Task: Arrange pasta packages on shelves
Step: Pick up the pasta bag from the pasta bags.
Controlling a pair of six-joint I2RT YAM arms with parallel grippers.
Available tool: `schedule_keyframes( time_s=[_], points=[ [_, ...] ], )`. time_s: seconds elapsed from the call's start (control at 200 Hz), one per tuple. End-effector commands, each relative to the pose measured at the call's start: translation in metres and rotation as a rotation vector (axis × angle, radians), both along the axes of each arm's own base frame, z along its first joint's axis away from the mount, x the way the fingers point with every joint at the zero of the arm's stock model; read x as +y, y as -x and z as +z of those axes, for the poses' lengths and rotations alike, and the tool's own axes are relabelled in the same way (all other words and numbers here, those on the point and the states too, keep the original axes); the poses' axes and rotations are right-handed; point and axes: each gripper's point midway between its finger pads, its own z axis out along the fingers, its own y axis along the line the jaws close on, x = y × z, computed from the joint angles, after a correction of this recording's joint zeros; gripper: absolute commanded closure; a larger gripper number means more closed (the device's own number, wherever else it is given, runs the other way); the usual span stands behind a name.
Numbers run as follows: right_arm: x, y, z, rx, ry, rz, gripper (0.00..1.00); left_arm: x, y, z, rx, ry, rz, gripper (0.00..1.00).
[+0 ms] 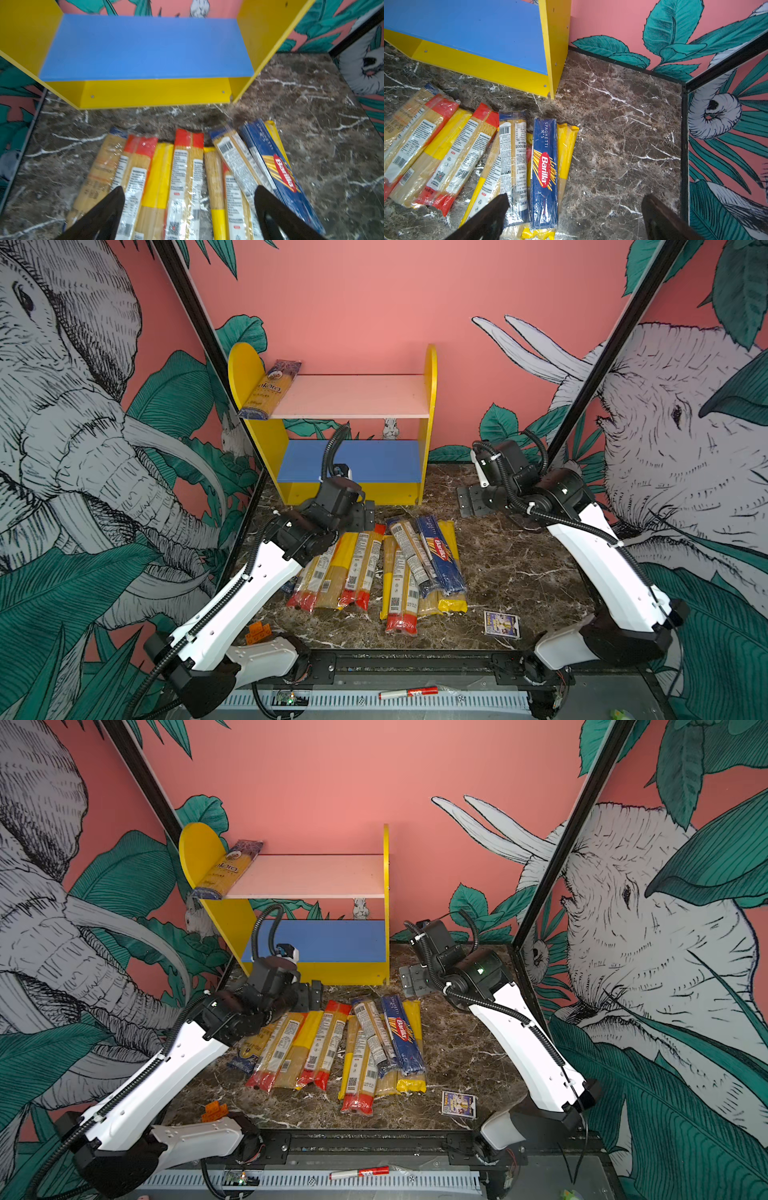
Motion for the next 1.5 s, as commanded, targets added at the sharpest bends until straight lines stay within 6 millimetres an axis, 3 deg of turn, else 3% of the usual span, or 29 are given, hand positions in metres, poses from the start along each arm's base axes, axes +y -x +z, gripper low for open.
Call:
schedule_keyframes(
  time_s=[0.0, 0.14, 0.33, 0.59, 1.165, 1.495],
  points=[
    [-0.014, 0.014, 0.000, 0.013, 0.001, -0.042, 0.01, -0.022, 0.018, -0.033, 0.100, 0.072, 0.063, 0.01],
    [-0.031, 0.025, 0.002, 0.008, 0.026, -0.075, 0.01, -0.058, 0.024, -0.073, 0.221, 0.040, 0.045, 0.02],
    [-0.048, 0.036, 0.000, 0.009, 0.033, -0.130, 0.01, -0.101, 0.028, -0.112, 0.362, -0.001, 0.009, 0.02],
    [-0.064, 0.050, -0.003, 0.005, 0.035, -0.159, 0.01, -0.131, 0.045, -0.160, 0.516, -0.034, 0.027, 0.03],
    [-0.079, 0.062, -0.022, -0.011, 0.051, -0.173, 0.01, -0.163, 0.045, -0.188, 0.630, -0.076, 0.037, 0.04],
    [-0.091, 0.072, -0.028, -0.009, 0.057, -0.201, 0.01, -0.163, 0.055, -0.202, 0.702, -0.113, 0.039, 0.04]
  ],
)
